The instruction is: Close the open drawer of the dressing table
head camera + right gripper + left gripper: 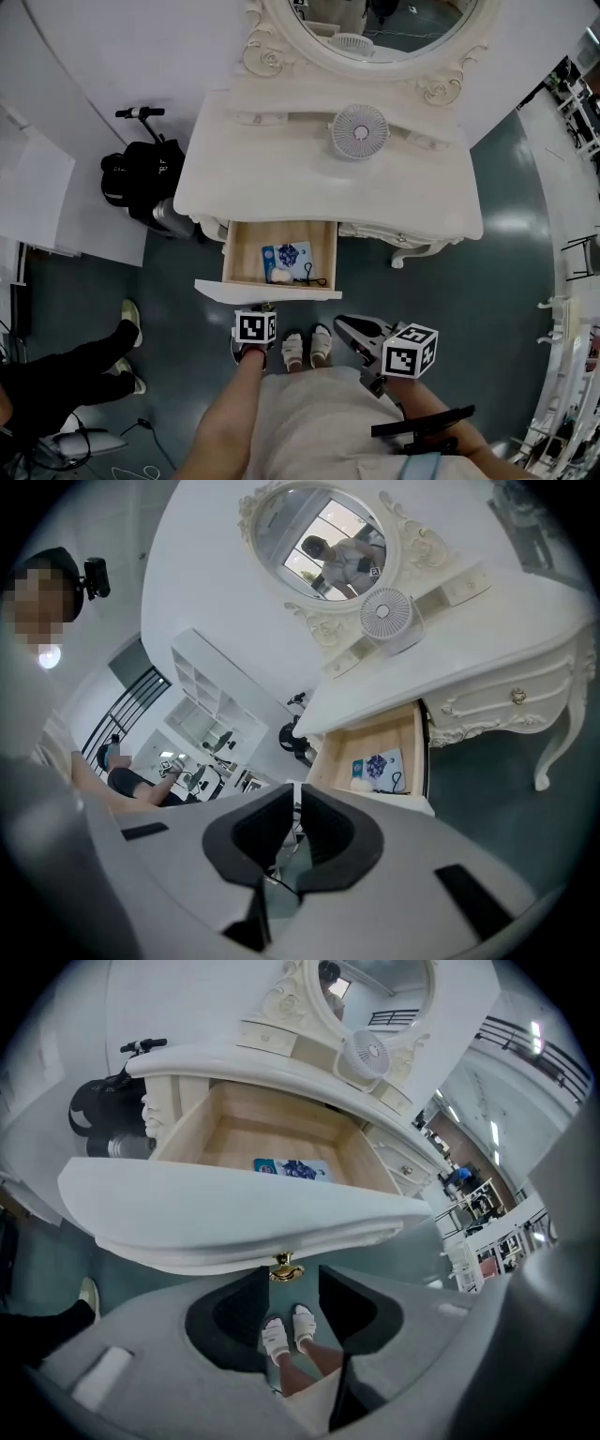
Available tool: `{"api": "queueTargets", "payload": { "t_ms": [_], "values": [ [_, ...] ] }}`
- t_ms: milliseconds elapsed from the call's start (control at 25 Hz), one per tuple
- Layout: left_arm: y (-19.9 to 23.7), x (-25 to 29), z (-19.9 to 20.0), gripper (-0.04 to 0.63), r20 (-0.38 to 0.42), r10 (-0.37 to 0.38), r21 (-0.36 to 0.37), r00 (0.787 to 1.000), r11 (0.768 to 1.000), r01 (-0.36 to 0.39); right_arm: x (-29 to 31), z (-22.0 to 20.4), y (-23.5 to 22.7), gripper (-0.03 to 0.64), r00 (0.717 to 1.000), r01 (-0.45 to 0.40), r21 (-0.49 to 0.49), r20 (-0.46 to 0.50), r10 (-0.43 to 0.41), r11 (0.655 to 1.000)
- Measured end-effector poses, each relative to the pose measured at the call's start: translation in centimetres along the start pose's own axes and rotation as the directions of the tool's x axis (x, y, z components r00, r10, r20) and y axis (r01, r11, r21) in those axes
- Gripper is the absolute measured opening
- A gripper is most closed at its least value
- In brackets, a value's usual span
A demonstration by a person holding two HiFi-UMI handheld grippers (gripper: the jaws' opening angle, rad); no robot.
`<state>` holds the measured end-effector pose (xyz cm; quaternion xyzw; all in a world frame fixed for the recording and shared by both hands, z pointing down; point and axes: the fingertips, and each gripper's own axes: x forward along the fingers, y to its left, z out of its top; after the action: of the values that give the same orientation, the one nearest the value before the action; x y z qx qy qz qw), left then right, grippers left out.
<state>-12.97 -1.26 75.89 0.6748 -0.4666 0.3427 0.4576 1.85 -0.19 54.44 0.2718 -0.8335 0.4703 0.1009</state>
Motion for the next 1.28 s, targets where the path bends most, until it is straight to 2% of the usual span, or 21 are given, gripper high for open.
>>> {"api": "queueTargets", "payload": {
  "t_ms": [360,440,1280],
  "values": [
    [0.33,0.68,0.22,0.161,-0.021,0.04,0.037,0.999,0.999,-0.039,0.28,-0.31,-0.13,0.018,1.0,0.011,0.007,-0.016,-0.01,1.0],
    [0.52,0.76,0.28,0.133,-0.023,0.051,0.039,0.998,0.998,-0.05,0.36,-0.32,-0.16,0.018,1.0,0.011,0.007,-0.017,-0.011,1.0],
    [0.7,0.78,0.22,0.124,-0.033,0.053,0.053,0.998,0.997,-0.051,-0.01,-0.79,-1.05,0.018,1.0,0.024,0.033,-0.005,-0.024,0.999]
  ]
}}
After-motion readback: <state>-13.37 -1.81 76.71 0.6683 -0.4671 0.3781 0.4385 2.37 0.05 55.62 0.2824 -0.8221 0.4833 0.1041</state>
